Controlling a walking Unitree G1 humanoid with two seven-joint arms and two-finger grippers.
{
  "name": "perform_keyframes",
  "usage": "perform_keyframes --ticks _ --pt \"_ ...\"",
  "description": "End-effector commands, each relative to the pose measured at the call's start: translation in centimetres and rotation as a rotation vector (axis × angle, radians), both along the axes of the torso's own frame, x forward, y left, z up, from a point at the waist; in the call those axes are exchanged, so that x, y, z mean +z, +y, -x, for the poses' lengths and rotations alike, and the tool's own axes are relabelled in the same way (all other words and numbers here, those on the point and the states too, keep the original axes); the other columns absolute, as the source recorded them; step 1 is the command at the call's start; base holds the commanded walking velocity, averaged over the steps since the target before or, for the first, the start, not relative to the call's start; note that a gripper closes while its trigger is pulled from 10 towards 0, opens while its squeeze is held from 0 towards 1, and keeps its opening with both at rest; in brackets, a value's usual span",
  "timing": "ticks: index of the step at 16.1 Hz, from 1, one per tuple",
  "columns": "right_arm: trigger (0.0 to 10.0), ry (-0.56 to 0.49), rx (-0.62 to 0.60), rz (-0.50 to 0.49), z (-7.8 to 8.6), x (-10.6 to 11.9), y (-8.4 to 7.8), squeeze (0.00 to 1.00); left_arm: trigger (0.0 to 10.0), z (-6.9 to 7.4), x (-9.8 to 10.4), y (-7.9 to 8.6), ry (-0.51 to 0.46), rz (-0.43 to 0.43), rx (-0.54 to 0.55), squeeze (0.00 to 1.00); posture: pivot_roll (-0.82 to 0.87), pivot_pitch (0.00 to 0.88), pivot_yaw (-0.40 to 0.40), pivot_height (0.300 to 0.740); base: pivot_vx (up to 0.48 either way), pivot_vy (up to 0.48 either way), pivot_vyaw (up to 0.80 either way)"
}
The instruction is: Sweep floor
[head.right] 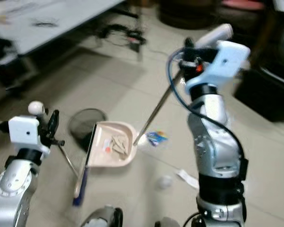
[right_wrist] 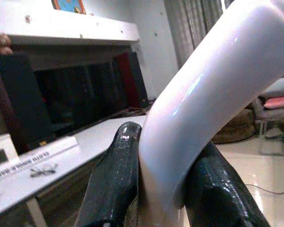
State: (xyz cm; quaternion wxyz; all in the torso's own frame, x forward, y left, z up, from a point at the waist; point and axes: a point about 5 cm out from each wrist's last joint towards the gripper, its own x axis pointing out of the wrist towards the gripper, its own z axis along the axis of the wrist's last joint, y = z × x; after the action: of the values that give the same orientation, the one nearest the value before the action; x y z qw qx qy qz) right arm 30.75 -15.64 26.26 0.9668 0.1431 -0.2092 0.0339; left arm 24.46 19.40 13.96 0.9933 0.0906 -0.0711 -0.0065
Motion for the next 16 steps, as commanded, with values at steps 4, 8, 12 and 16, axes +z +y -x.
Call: perform_keyframes --ticks 4,8,12,16 --pt "10.0 -0.074 -0.034 -0.063 0.0 1.7 -1.0 0.0 10.0 0.0 0.7 0.4 -0.015 -0.026 0.016 0.0 0.01 0.032 0.019 0.74 0.326 0.0 0.0" --pt "10.0 -0.069 -0.038 -0.05 -0.3 1.7 -1.2 0.0 10.0 0.1 0.6 0.5 -0.006 -0.028 0.029 0.0 0.01 0.026 0.015 0.74 0.344 0.0 0.0" --pt "10.0 -0.053 -0.023 -0.036 -0.6 1.5 -0.9 0.0 10.0 0.2 0.6 0.7 -0.005 -0.032 0.043 0.0 0.02 0.029 0.011 0.74 0.35 0.0 0.4" --pt "10.0 -0.058 -0.044 -0.078 -0.8 1.5 -1.5 0.0 10.0 0.3 0.6 1.1 -0.002 -0.037 0.065 0.0 0.02 0.037 0.009 0.74 0.352 0.0 0.4"
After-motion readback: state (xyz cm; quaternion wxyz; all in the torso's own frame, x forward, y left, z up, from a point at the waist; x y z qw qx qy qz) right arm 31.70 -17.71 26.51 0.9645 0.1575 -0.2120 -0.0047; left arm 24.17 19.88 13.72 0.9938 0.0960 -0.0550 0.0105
